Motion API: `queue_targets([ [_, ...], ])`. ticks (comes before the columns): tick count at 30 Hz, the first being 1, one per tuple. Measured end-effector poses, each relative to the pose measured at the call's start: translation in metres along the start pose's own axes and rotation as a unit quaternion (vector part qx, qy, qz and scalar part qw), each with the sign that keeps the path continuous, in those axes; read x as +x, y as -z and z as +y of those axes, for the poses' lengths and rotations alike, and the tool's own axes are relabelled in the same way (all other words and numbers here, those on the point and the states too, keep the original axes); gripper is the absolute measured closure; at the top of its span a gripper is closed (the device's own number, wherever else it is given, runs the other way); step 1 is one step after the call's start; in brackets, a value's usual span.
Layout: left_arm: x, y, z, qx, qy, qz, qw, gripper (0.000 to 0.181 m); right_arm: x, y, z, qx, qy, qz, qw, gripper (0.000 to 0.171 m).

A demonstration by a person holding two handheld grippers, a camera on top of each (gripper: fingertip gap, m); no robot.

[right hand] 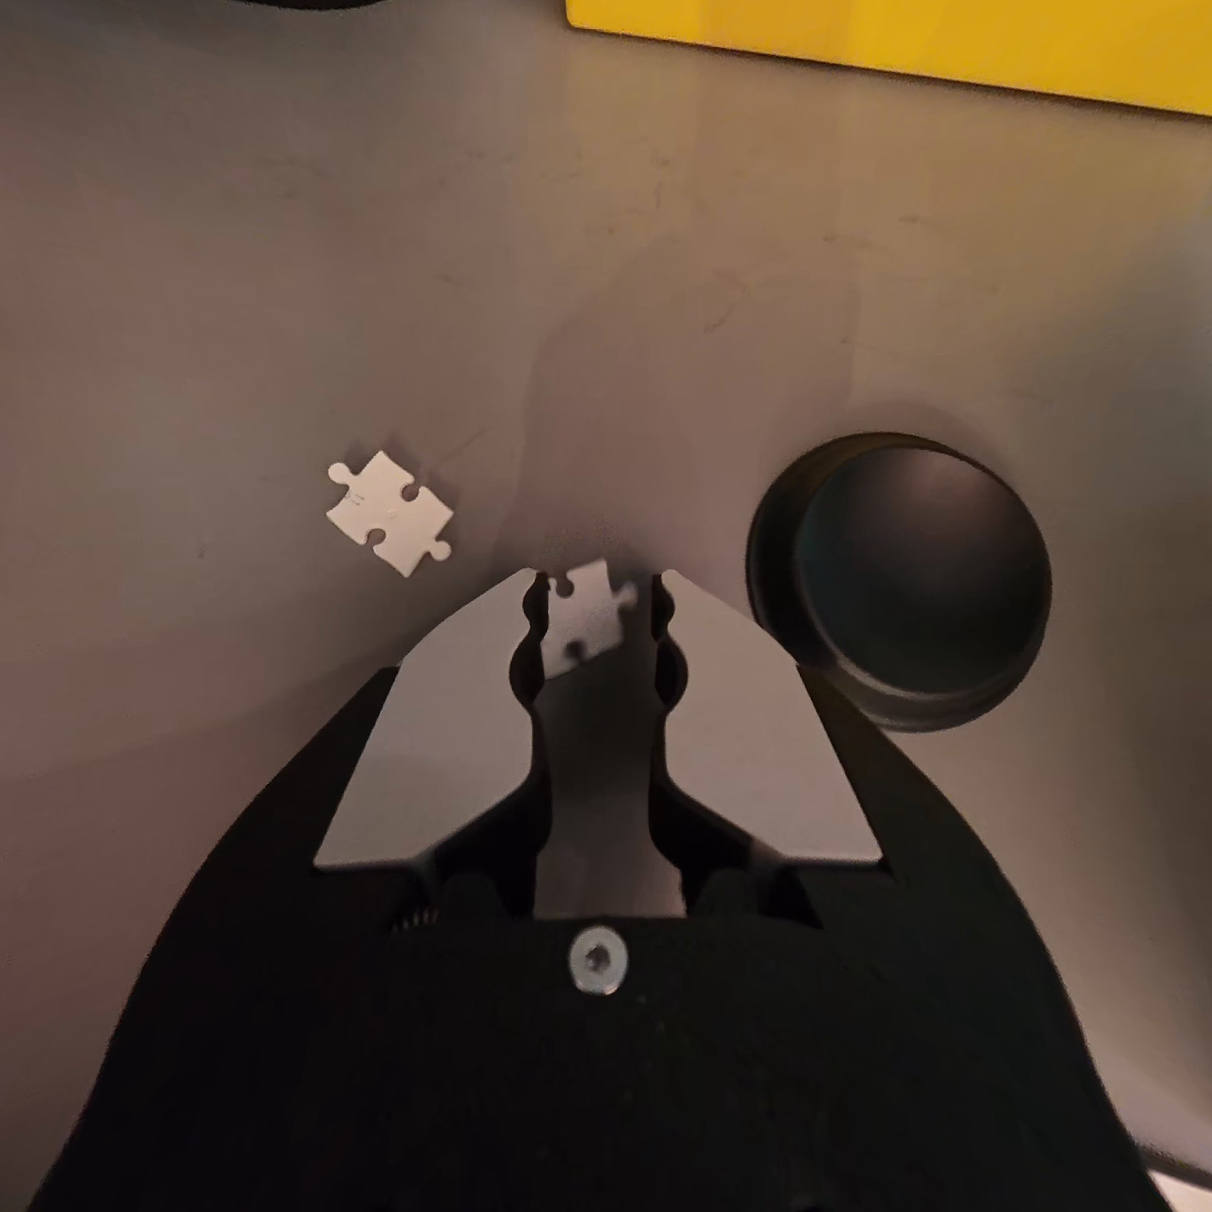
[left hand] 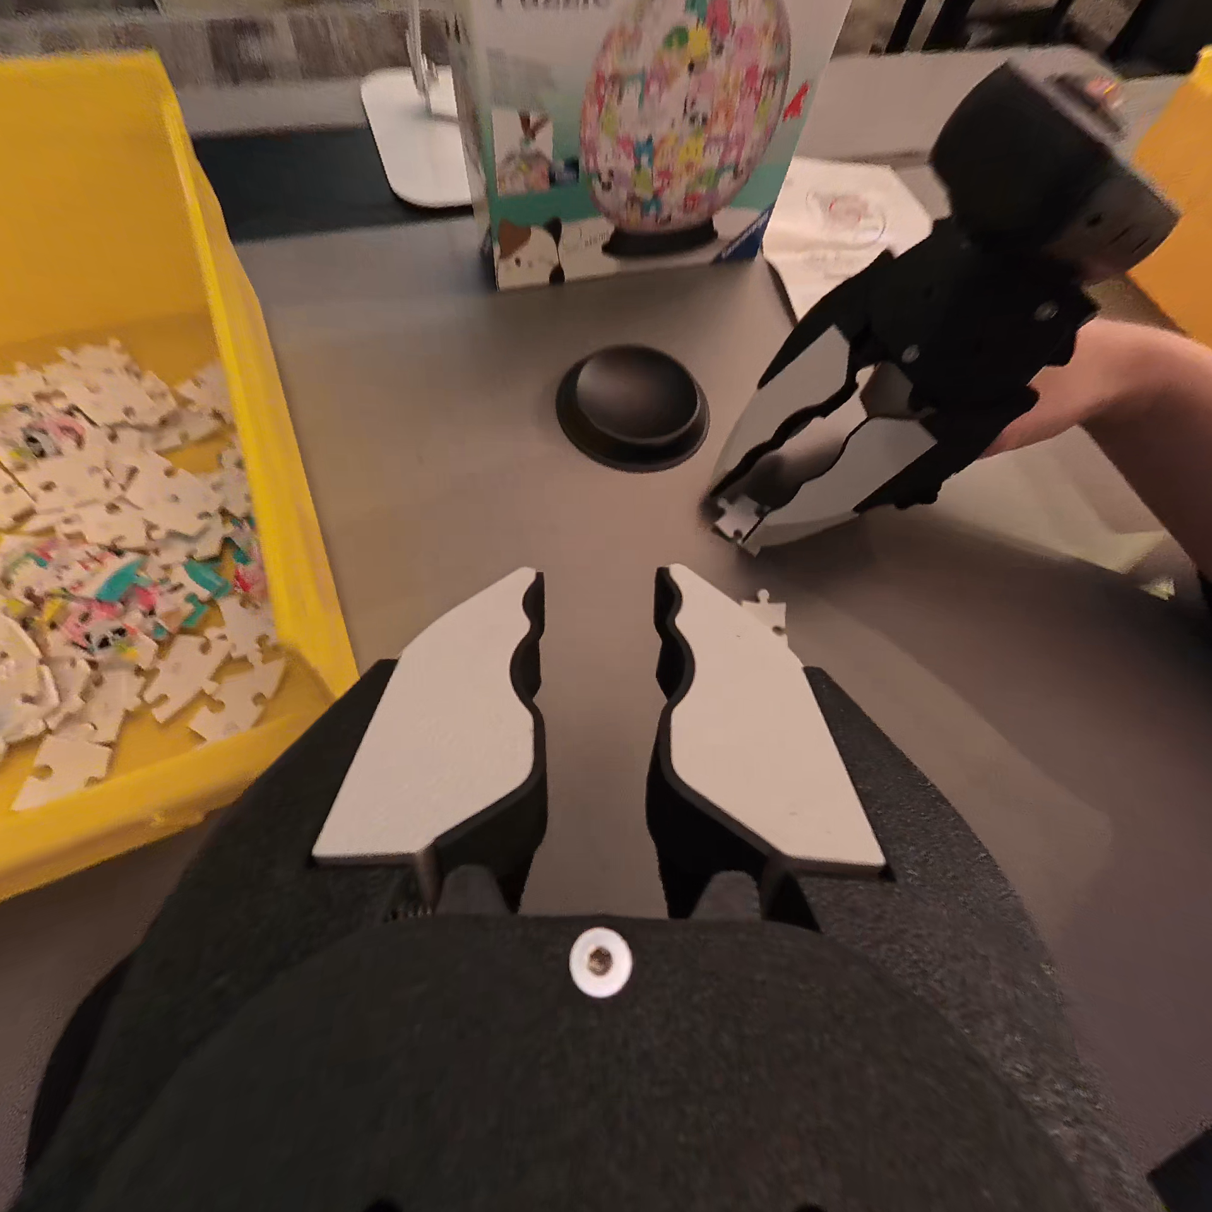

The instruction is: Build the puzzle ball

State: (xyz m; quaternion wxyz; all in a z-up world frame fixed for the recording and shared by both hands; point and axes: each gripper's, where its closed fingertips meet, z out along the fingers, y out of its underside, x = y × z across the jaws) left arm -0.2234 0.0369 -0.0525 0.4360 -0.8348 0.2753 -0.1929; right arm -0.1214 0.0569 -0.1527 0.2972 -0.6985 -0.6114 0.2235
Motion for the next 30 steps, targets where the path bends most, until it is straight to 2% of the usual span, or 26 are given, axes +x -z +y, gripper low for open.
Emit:
queue_targets([
  [3,-0.001,0.003,-0.008,0.027,-0.025,0.000,0.999,0.150,0.000,-0.005,-0.004,-0.002,0.003,-0.011,1.000,0.140],
  [7,0.000,0.000,-0.009,0.023,-0.025,0.005,0.999,0.146,0.007,-0.005,-0.004,-0.019,-0.002,-0.010,1.000,0.138],
  [11,-0.002,-0.003,-0.006,0.016,-0.017,0.019,1.000,0.146,0.007,0.012,0.000,-0.004,-0.020,0.003,1.000,0.138],
  [15,-0.006,-0.004,-0.003,0.007,-0.014,0.023,1.000,0.146,-0.015,0.022,0.004,-0.006,-0.015,-0.005,1.000,0.138],
  [19,-0.007,-0.004,-0.001,0.006,-0.016,0.029,0.999,0.147,-0.028,0.019,0.019,-0.060,0.041,0.003,0.997,0.141],
  [30,-0.008,-0.007,0.013,-0.016,-0.011,0.039,0.999,0.147,-0.027,0.003,0.005,-0.036,0.019,-0.005,0.999,0.151],
])
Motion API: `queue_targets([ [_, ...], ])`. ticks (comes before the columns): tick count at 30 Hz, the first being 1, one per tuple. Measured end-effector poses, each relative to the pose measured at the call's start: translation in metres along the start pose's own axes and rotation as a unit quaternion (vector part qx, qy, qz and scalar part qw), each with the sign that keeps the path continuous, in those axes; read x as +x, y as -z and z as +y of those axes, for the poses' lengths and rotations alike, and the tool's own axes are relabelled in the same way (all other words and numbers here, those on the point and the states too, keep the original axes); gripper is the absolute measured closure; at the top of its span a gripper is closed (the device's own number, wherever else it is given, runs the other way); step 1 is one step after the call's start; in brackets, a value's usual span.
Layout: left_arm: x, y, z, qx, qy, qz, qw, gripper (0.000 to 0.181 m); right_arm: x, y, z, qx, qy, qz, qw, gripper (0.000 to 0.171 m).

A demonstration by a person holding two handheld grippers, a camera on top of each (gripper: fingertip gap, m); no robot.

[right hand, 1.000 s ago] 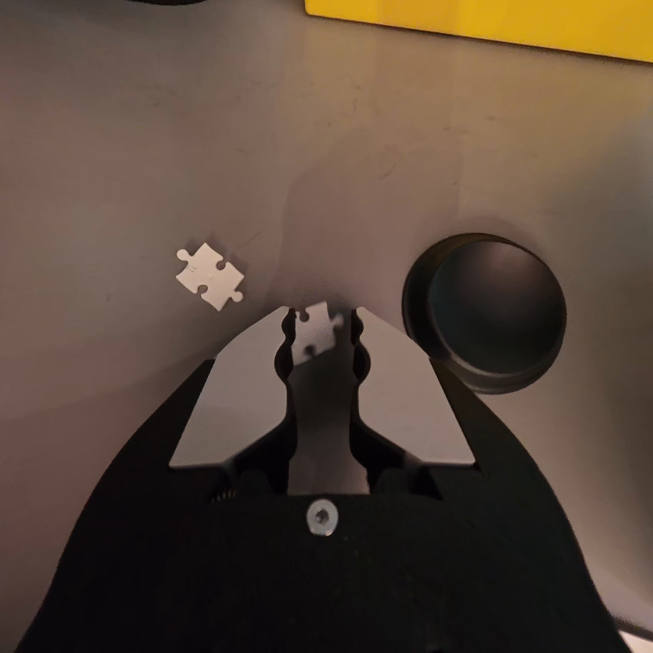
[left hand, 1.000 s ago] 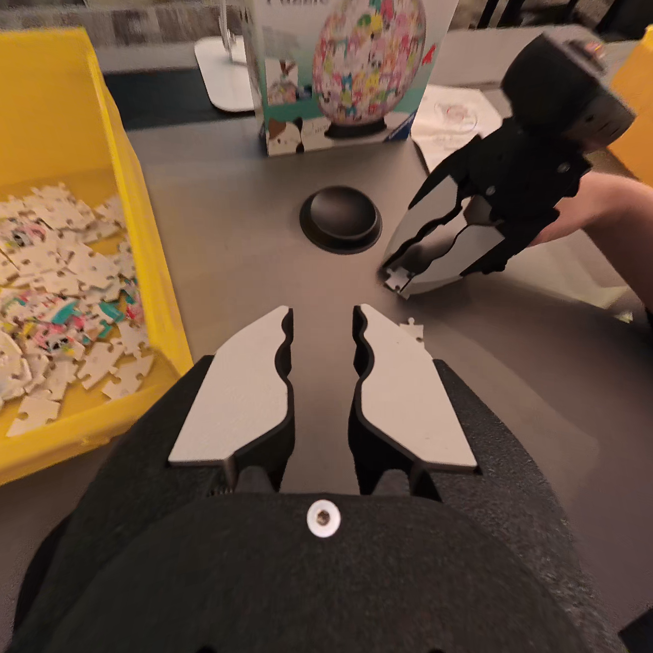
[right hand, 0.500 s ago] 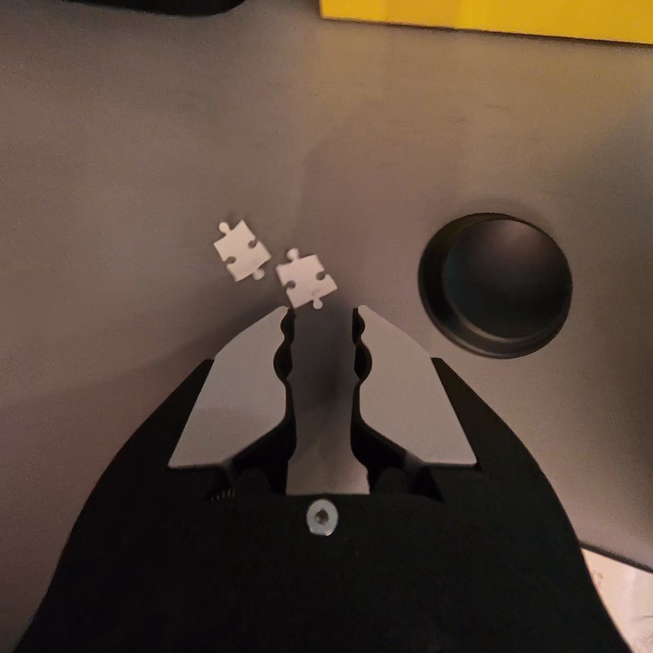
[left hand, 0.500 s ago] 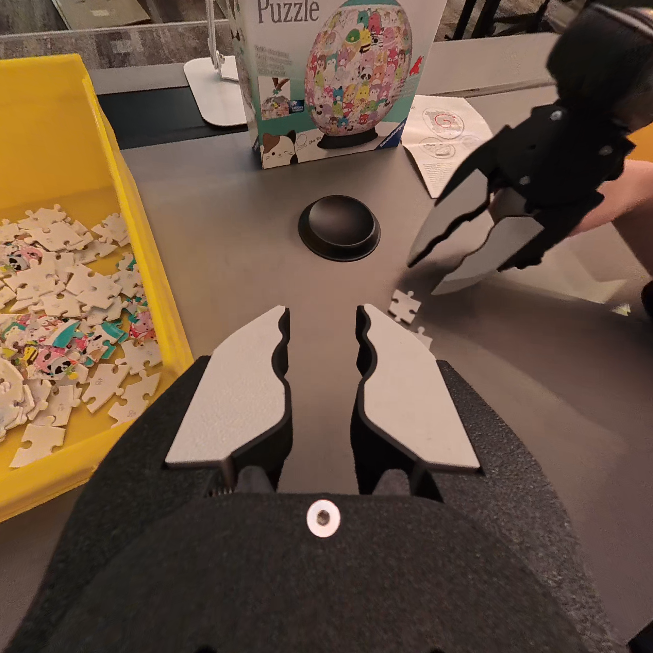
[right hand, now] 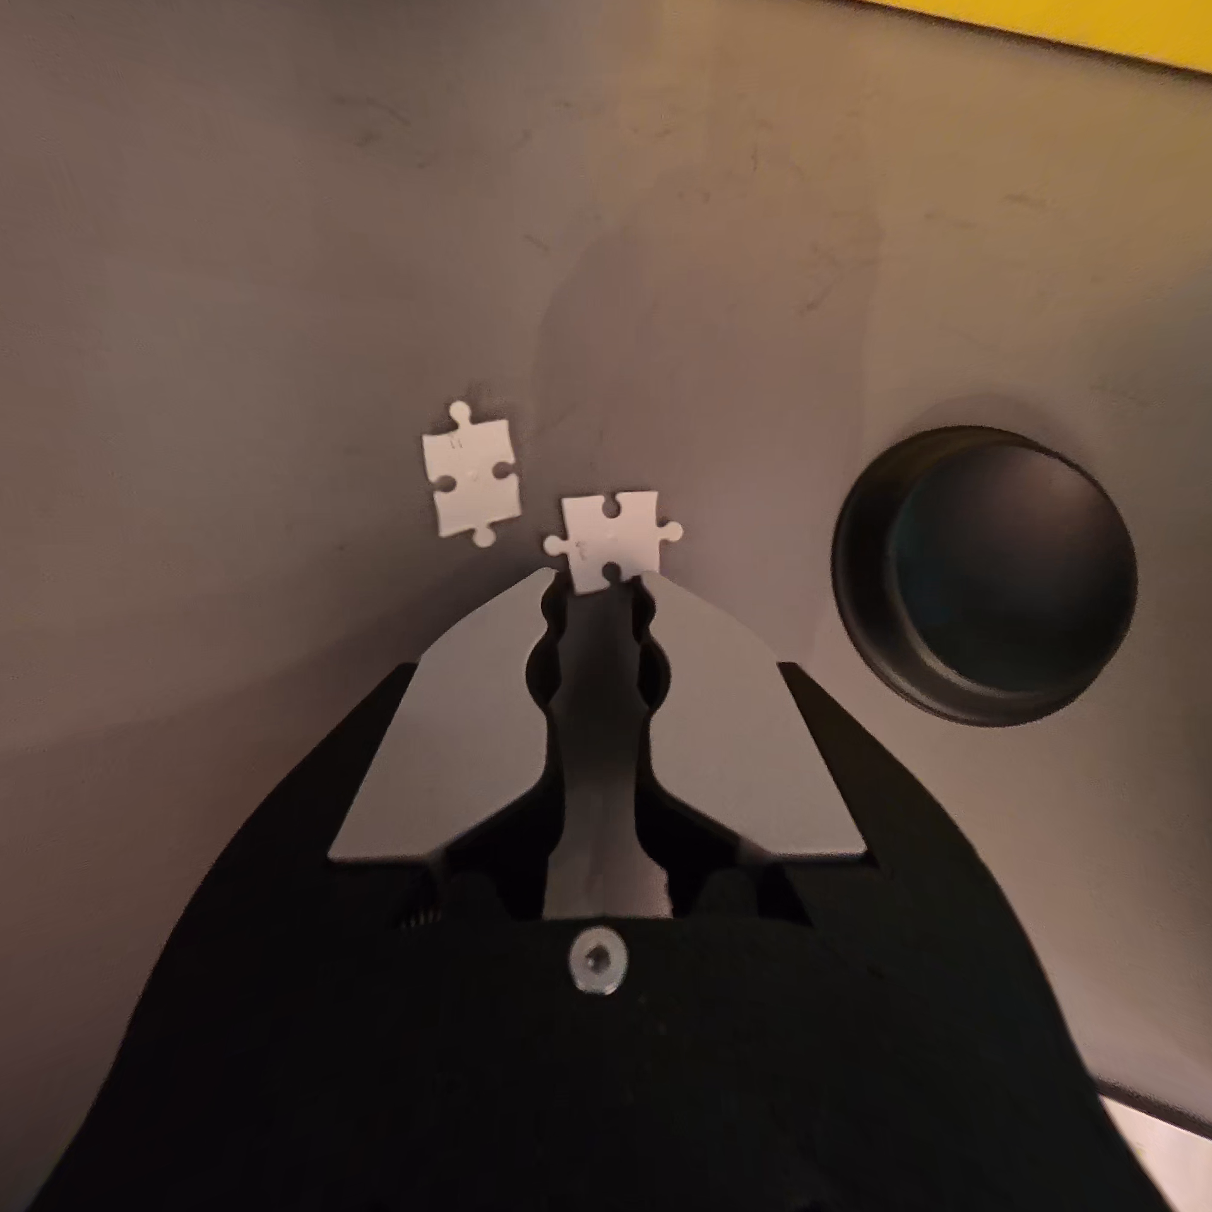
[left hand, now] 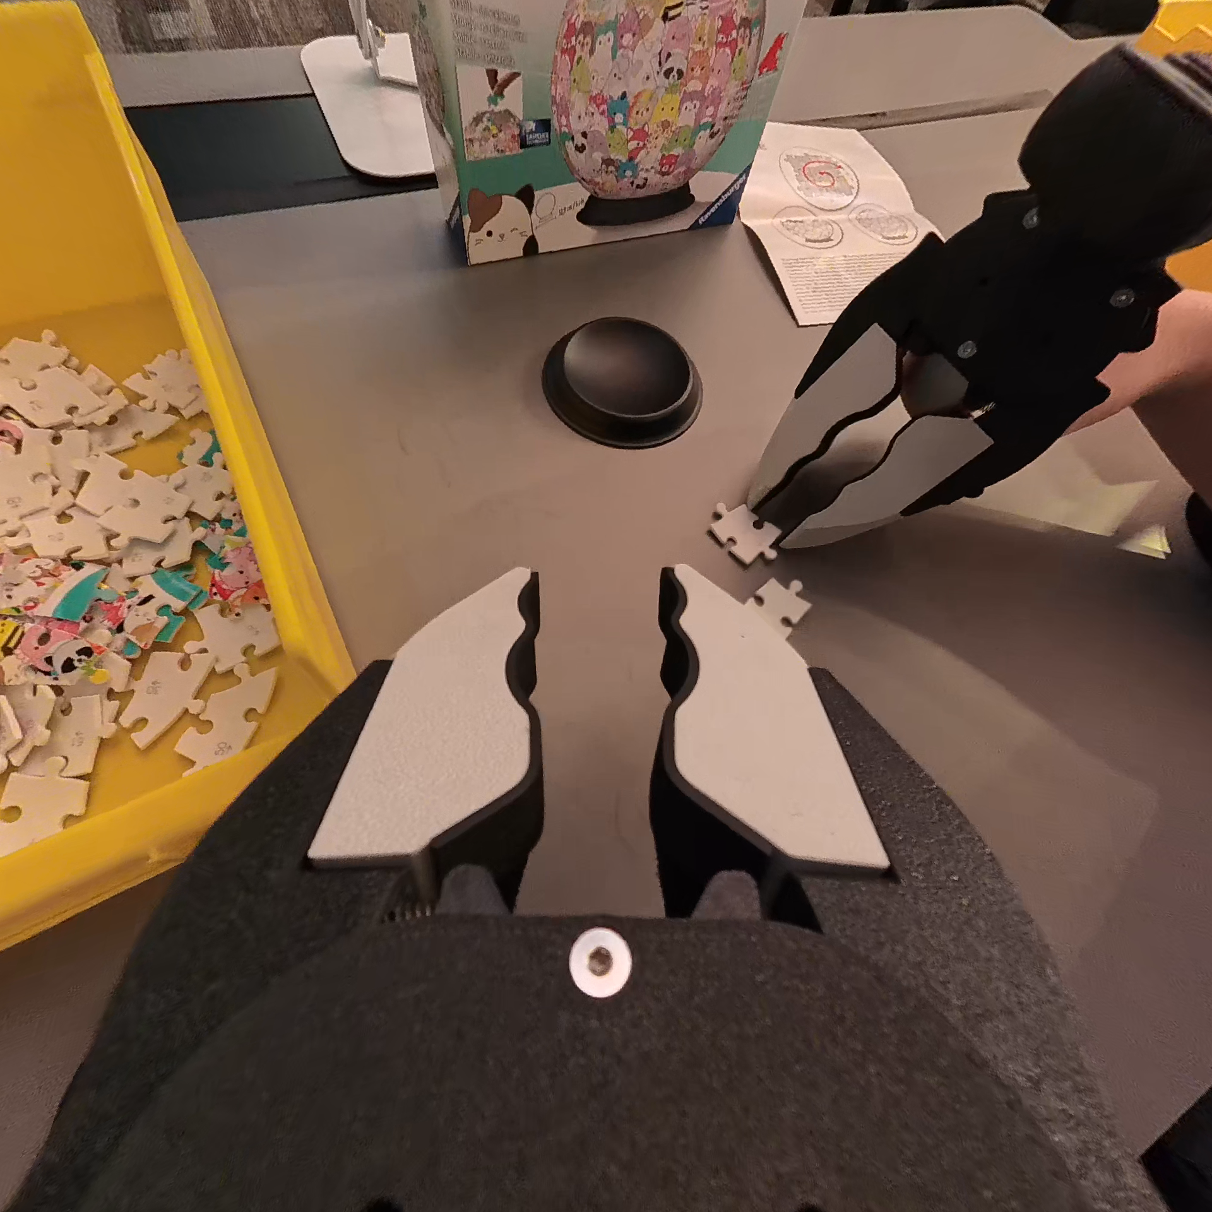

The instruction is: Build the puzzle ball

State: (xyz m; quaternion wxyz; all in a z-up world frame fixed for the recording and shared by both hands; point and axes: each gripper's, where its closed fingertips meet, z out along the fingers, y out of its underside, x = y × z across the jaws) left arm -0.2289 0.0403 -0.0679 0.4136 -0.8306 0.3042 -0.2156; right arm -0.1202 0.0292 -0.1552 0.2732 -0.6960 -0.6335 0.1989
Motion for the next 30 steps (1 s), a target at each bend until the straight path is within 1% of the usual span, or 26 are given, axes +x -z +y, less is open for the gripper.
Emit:
queue_targets([
  [2,-0.001,-0.001,0.001,-0.004,0.000,-0.001,1.000,0.147,-0.005,0.000,0.001,-0.009,-0.012,-0.019,1.000,0.159],
  [6,0.001,0.000,0.001,-0.004,0.003,0.003,1.000,0.147,-0.004,0.000,0.001,-0.010,-0.005,-0.016,1.000,0.157],
  [10,0.003,-0.001,0.002,-0.006,-0.001,0.004,1.000,0.147,0.008,0.001,0.003,-0.017,-0.008,0.005,1.000,0.156],
  [13,0.006,-0.002,0.002,-0.009,-0.005,0.006,1.000,0.147,0.002,0.001,0.003,-0.006,-0.016,-0.015,1.000,0.156],
  [16,0.007,-0.002,0.003,-0.013,-0.006,0.006,1.000,0.148,0.005,0.002,0.004,-0.003,-0.018,0.002,1.000,0.148],
  [22,0.007,-0.001,0.005,-0.016,-0.010,0.005,1.000,0.148,-0.006,-0.001,-0.005,0.007,-0.039,-0.016,0.999,0.147],
  [24,0.006,-0.001,0.006,-0.017,-0.008,0.004,1.000,0.148,-0.004,-0.005,-0.004,-0.003,-0.026,-0.007,1.000,0.146],
  [27,0.005,-0.001,0.006,-0.015,-0.005,0.006,1.000,0.149,-0.002,-0.005,-0.006,0.003,-0.030,-0.012,0.999,0.146],
  [30,0.007,-0.002,0.008,-0.018,-0.007,0.007,1.000,0.149,0.001,-0.003,-0.008,0.019,-0.040,-0.020,0.999,0.142],
])
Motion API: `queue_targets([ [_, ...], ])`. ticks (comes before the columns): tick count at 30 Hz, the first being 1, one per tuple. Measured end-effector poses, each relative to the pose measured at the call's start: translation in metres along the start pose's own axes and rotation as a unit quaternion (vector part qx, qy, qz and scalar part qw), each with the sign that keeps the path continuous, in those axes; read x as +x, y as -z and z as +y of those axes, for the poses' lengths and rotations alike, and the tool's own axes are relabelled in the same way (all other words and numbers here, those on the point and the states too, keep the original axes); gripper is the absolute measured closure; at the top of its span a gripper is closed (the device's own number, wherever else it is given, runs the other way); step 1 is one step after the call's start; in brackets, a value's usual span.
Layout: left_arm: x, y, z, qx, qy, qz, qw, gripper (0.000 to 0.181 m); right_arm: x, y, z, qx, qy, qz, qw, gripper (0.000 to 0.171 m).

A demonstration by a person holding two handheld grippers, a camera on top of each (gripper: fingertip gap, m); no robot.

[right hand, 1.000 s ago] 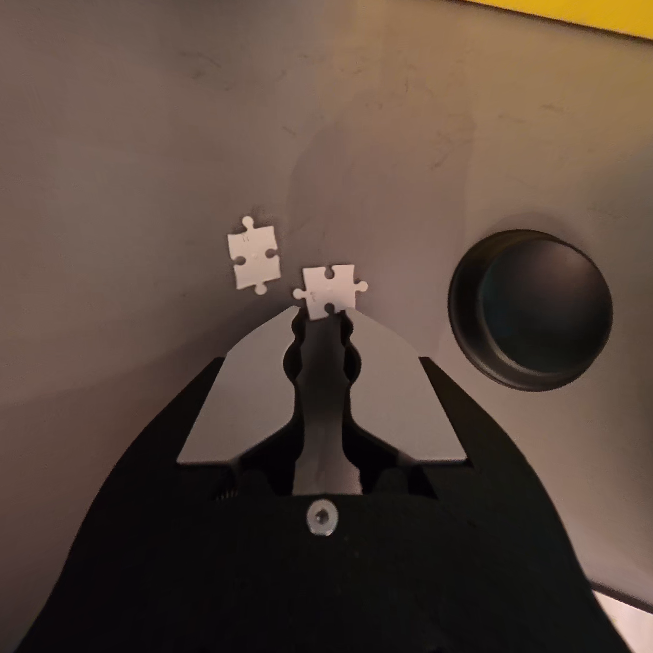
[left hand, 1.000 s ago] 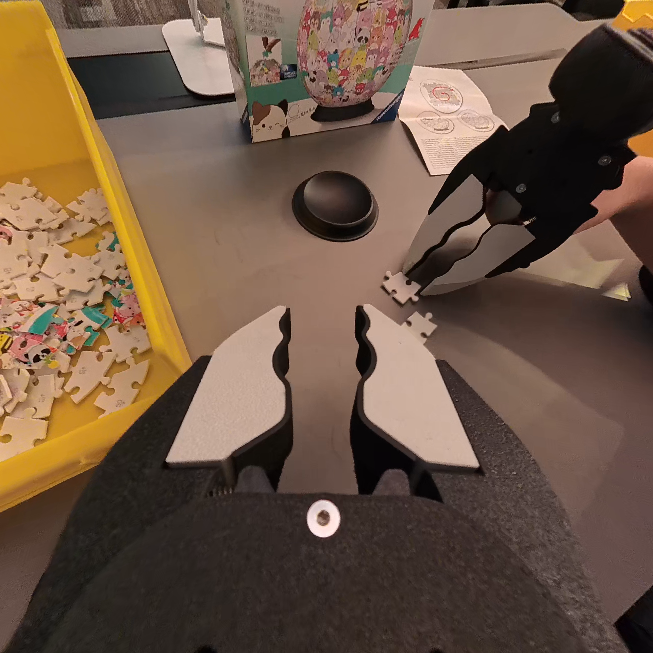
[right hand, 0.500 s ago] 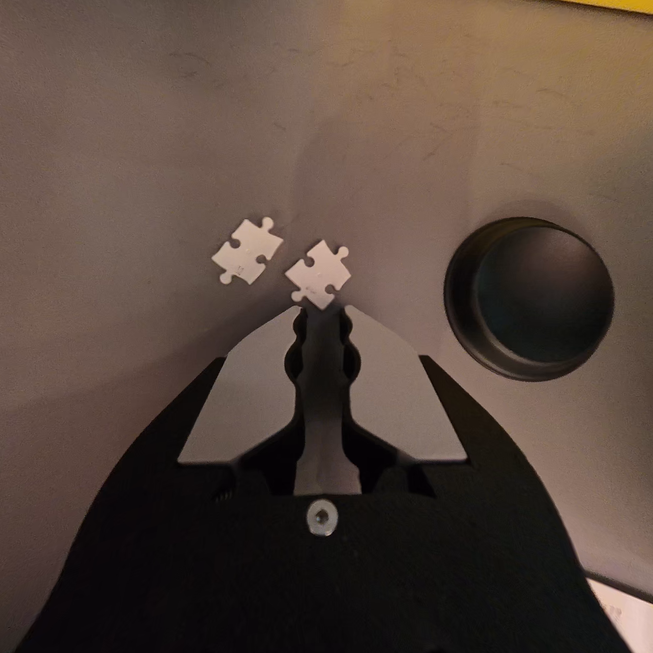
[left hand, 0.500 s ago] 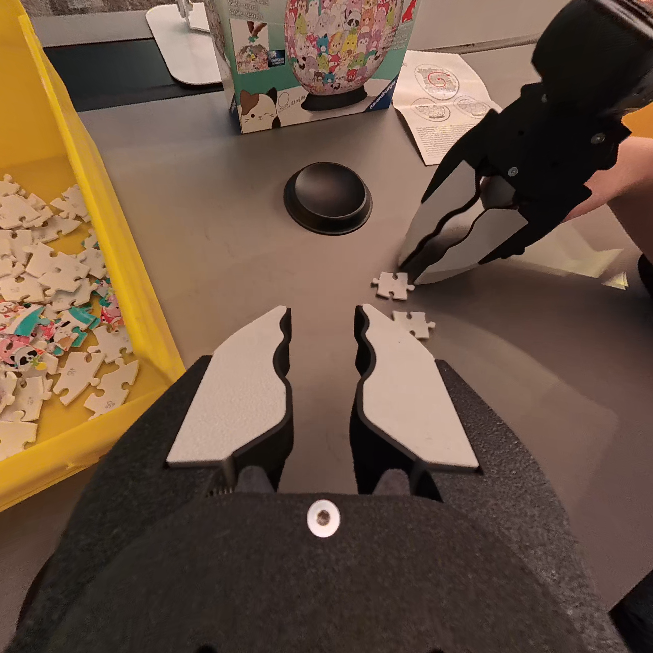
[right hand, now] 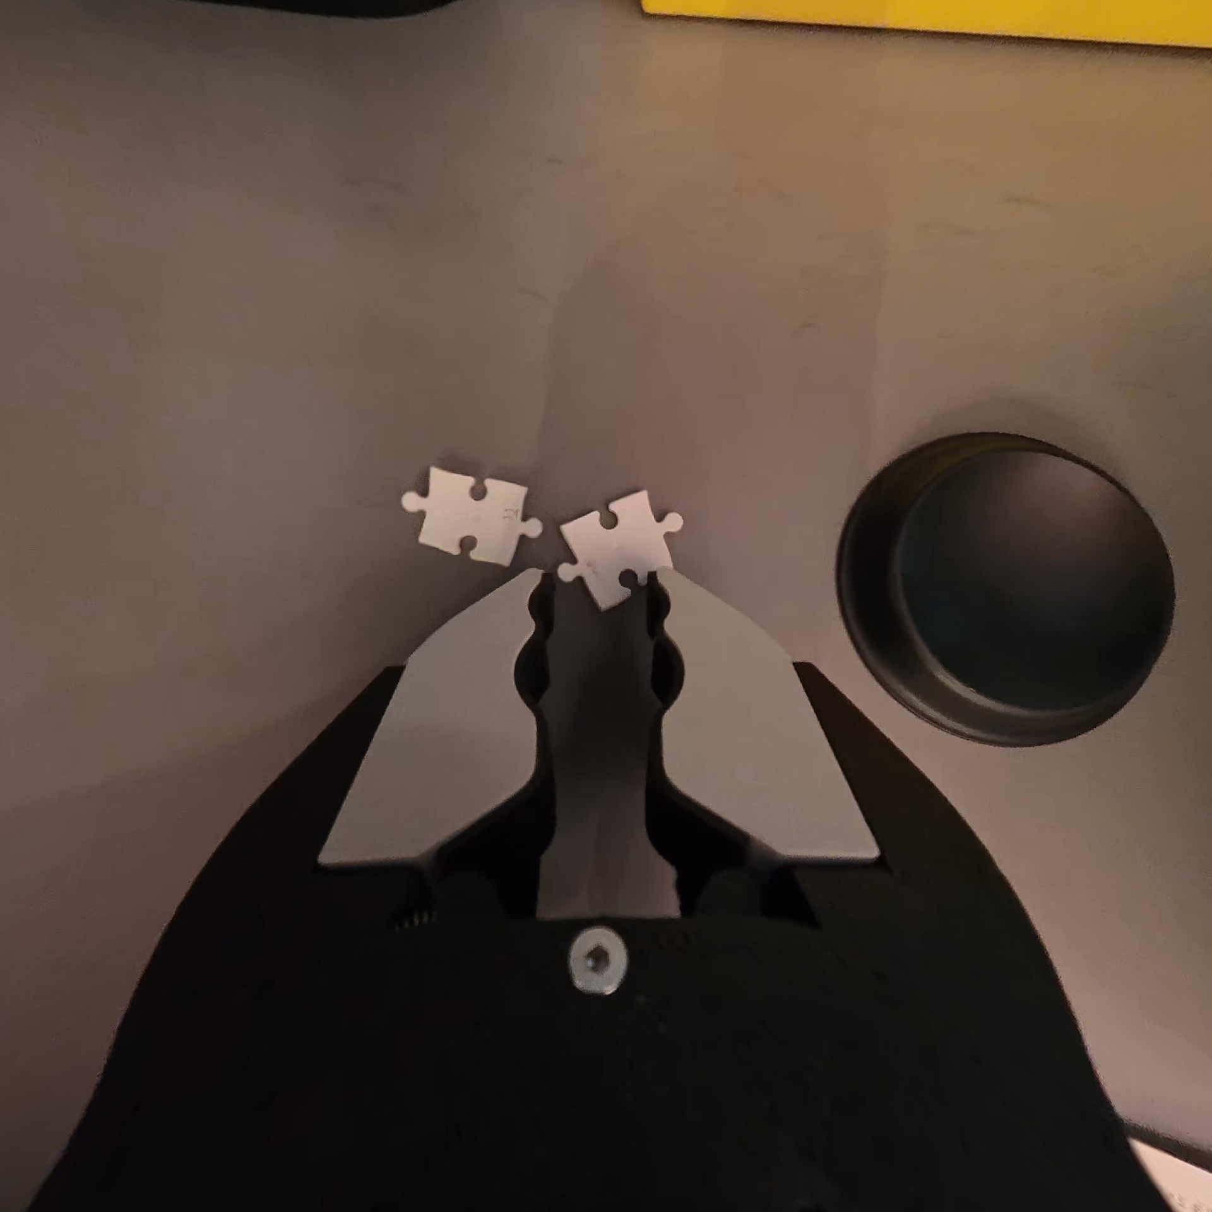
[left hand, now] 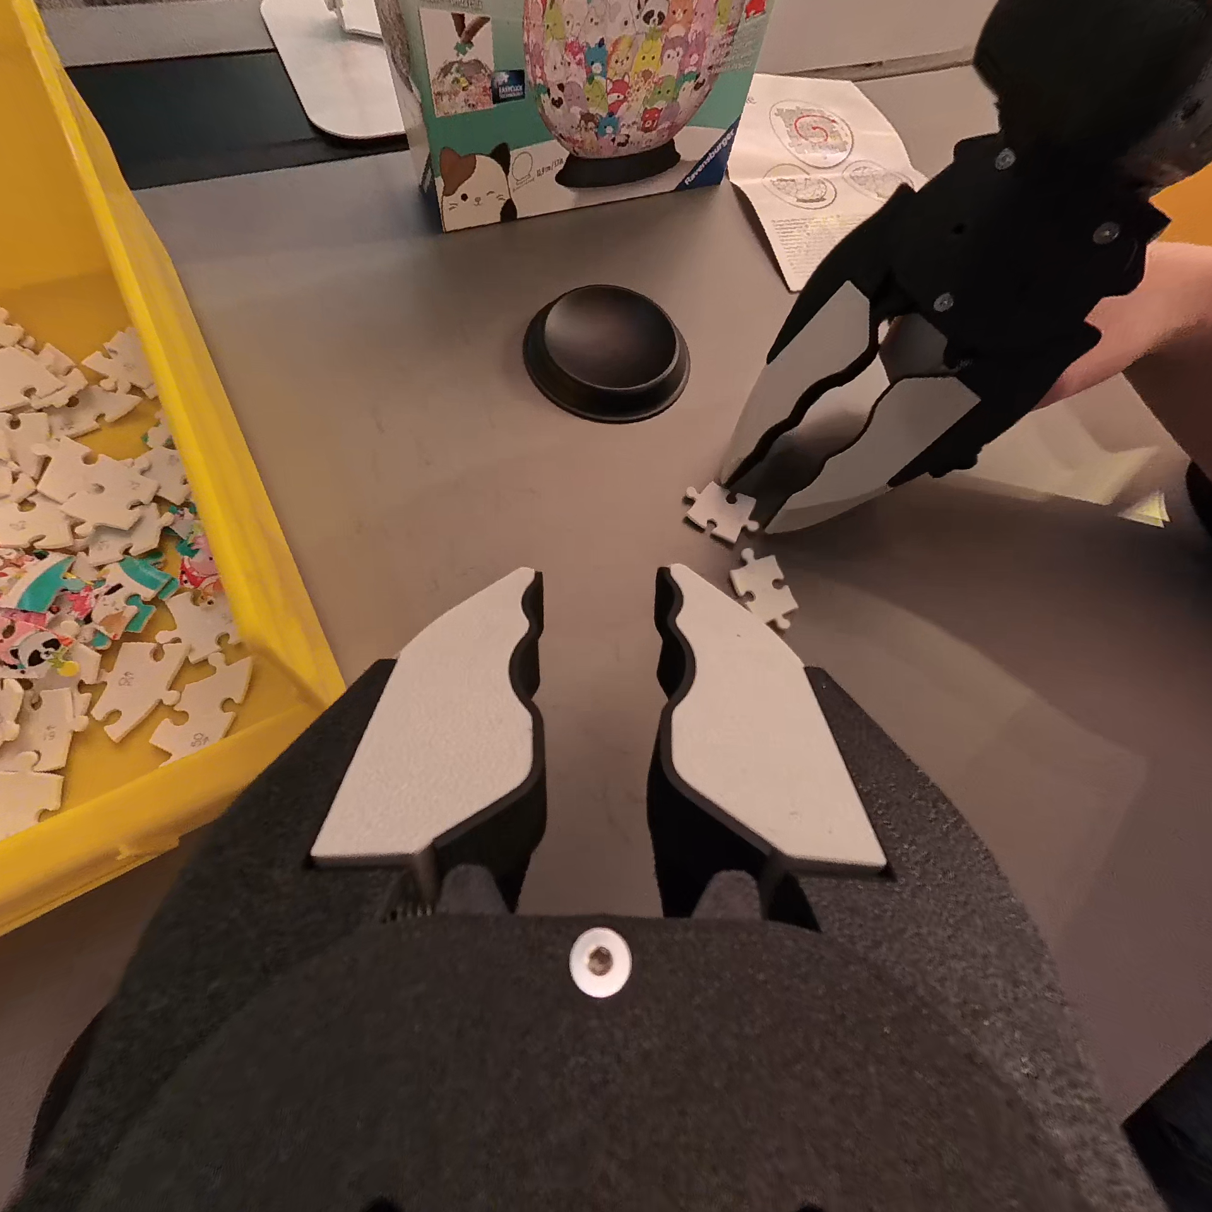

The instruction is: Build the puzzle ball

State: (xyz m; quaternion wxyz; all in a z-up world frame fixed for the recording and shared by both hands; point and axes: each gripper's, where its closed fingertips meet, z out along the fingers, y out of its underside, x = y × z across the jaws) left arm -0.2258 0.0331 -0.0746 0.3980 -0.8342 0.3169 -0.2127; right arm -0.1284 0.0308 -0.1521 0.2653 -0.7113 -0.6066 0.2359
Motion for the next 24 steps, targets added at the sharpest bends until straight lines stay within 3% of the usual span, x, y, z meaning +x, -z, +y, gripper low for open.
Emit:
queue_targets([
  [9,0.001,0.000,0.000,-0.003,-0.004,-0.002,1.000,0.150,0.005,-0.004,-0.007,-0.005,-0.046,0.048,0.998,0.126],
  [24,0.002,-0.003,0.001,-0.004,-0.010,0.004,1.000,0.150,0.019,-0.007,-0.003,-0.007,-0.028,0.058,0.998,0.141],
])
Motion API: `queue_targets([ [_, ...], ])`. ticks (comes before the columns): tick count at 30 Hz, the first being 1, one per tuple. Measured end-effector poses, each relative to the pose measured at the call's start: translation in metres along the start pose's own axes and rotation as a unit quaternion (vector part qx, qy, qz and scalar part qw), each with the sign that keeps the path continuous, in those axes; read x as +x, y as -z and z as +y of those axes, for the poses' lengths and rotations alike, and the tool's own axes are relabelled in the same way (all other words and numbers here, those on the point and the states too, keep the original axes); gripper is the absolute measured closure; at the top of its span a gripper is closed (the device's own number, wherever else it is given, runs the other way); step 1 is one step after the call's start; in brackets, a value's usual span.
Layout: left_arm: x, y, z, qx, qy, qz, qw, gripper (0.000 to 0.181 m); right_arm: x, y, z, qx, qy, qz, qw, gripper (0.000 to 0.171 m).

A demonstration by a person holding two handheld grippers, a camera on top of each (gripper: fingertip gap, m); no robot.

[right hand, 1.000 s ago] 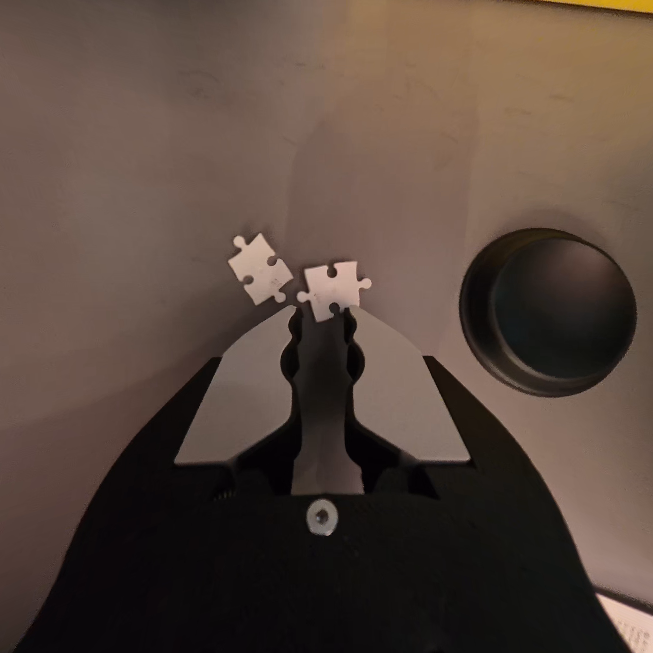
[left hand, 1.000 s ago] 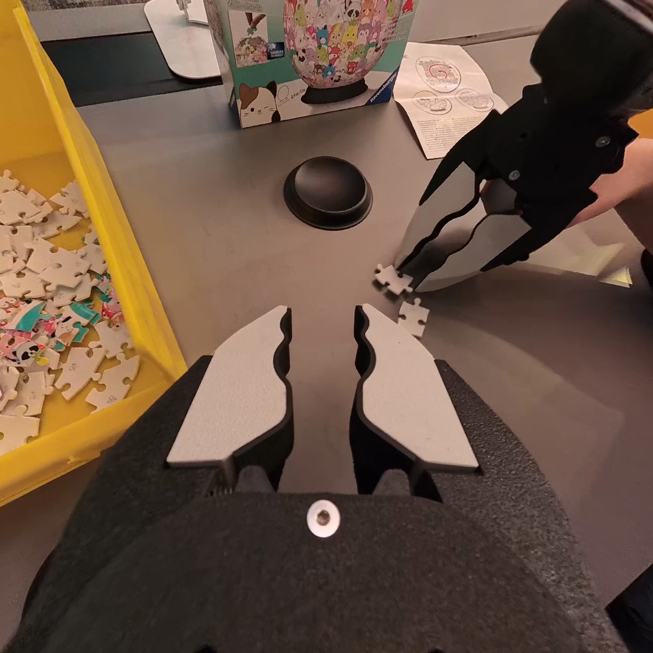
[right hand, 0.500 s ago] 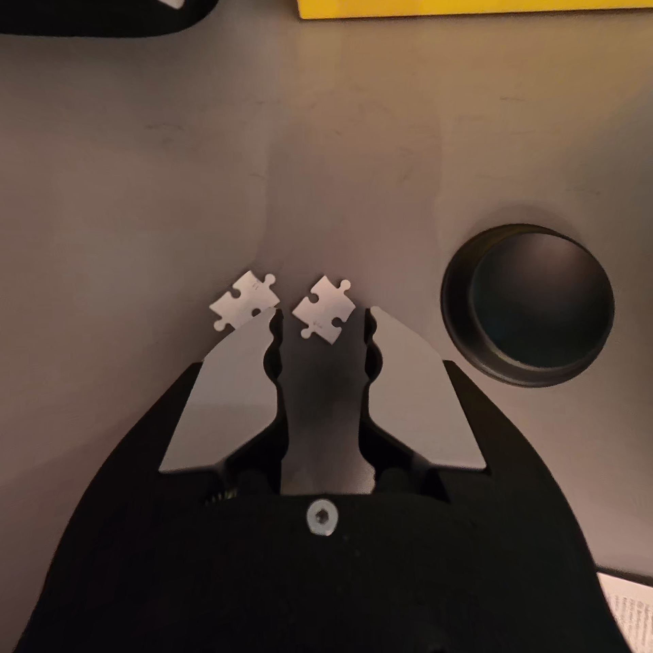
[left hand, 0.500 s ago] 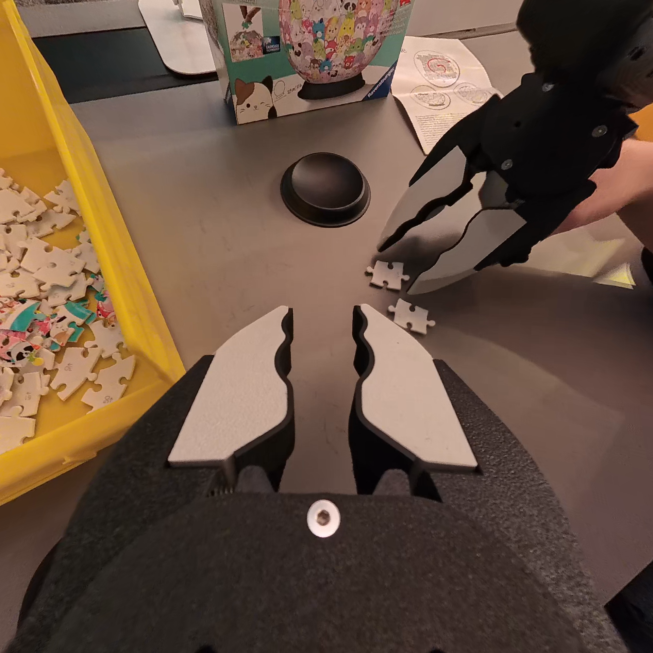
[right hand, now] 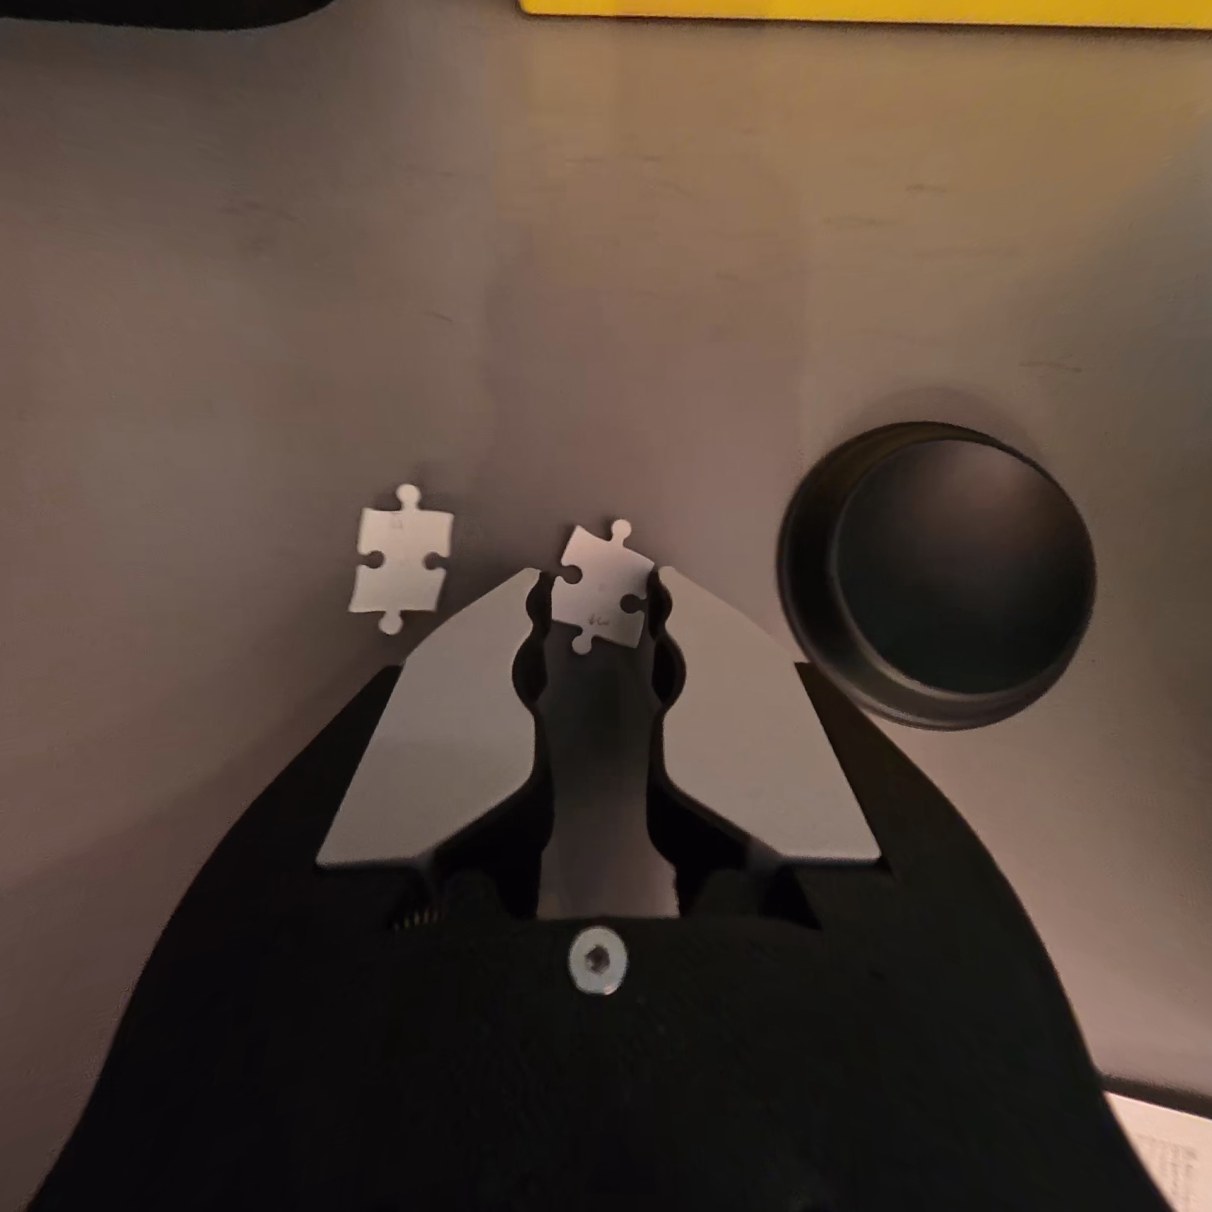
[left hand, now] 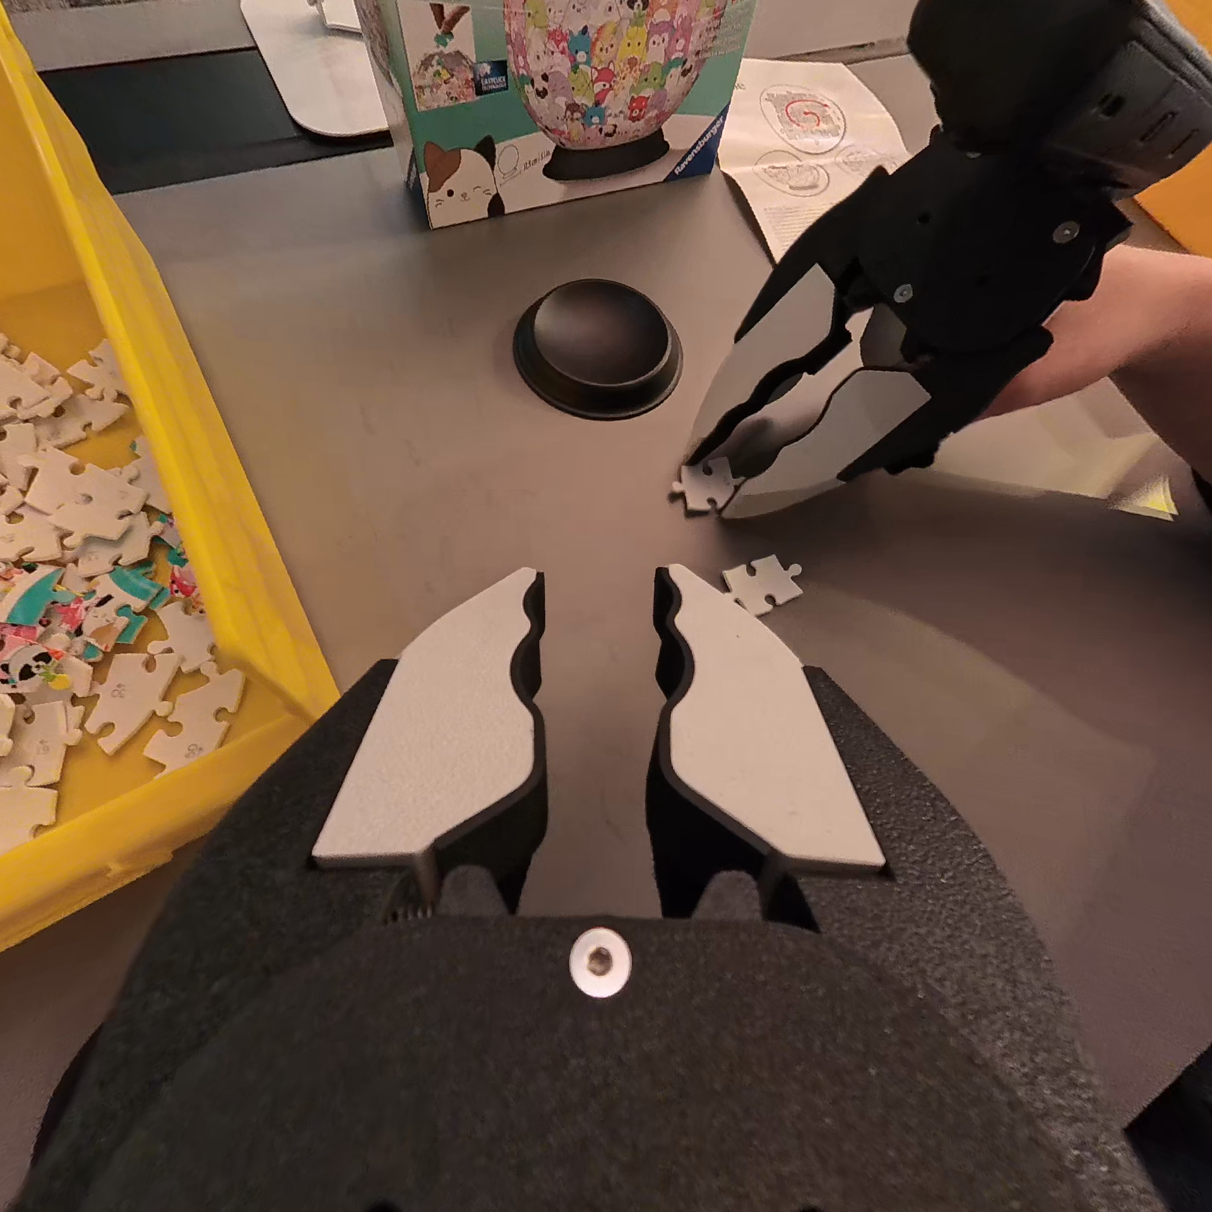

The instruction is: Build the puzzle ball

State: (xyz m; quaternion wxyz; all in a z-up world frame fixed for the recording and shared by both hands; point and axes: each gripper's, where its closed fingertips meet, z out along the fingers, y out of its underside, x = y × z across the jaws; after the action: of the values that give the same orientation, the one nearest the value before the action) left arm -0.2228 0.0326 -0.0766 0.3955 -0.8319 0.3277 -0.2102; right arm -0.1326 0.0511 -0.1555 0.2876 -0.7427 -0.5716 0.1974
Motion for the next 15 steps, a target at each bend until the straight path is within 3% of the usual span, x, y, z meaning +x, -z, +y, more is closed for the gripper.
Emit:
queue_targets([
  [11,-0.002,0.000,-0.005,-0.004,-0.007,-0.008,1.000,0.150,0.022,-0.001,-0.002,0.011,0.015,0.009,1.000,0.140],
  [15,-0.005,0.002,-0.009,-0.002,-0.008,-0.015,1.000,0.150,0.006,0.007,-0.025,0.060,0.035,0.023,0.997,0.123],
])
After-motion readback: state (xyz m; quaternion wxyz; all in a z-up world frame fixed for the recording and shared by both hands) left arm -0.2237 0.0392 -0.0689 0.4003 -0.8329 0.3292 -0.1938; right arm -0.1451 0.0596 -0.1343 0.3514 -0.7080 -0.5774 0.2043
